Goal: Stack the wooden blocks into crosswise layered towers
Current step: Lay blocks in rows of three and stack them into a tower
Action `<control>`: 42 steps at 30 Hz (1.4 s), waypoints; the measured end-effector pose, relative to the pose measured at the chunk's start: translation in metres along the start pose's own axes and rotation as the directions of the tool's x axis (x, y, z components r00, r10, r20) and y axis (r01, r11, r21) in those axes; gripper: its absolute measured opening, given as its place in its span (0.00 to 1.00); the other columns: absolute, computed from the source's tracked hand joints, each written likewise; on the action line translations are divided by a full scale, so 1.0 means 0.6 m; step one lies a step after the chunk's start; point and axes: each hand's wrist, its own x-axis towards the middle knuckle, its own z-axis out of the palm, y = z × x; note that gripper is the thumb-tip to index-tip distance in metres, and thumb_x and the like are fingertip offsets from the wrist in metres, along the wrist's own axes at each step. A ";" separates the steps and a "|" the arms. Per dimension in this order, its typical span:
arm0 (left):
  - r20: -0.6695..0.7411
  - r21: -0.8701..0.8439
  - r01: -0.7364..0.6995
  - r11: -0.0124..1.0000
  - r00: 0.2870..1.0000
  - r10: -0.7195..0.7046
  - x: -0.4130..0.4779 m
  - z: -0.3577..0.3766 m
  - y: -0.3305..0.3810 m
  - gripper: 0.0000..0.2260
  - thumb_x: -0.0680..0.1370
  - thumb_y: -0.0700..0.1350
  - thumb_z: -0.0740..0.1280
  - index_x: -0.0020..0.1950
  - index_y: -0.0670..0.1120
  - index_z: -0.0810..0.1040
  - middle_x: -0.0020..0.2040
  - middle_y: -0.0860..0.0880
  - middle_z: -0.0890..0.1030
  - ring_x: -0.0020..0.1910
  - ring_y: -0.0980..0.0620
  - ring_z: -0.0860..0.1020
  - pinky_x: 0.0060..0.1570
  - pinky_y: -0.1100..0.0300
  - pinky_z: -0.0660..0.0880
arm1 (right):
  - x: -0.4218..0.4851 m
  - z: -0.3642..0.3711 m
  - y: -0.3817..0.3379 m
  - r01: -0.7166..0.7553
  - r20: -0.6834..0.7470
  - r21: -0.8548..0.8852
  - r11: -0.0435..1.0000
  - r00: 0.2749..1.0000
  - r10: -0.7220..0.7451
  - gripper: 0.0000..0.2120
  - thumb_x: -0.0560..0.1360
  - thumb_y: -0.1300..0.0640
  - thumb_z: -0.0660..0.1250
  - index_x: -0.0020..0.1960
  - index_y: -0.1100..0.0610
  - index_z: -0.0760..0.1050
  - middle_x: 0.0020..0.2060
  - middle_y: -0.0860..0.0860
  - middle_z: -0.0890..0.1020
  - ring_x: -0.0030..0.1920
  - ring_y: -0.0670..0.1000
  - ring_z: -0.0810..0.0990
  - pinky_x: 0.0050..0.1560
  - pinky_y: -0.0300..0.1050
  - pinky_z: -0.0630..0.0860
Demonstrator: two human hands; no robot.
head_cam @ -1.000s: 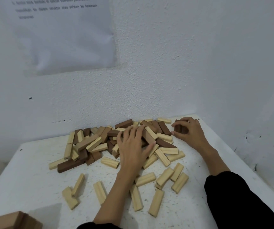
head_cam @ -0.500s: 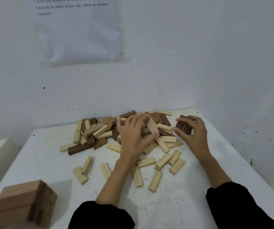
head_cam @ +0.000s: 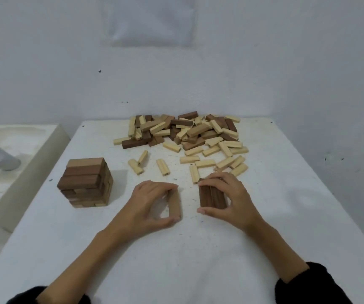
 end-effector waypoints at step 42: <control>0.158 -0.135 0.102 0.986 0.984 -0.080 -0.002 0.019 0.033 0.34 0.63 0.67 0.69 0.66 0.57 0.70 0.59 0.64 0.70 0.58 0.65 0.65 0.59 0.63 0.63 | -0.026 -0.007 -0.038 -0.147 0.304 -0.080 0.986 0.939 0.164 0.34 0.60 0.31 0.68 0.64 0.35 0.64 0.61 0.30 0.69 0.62 0.34 0.63 0.61 0.29 0.56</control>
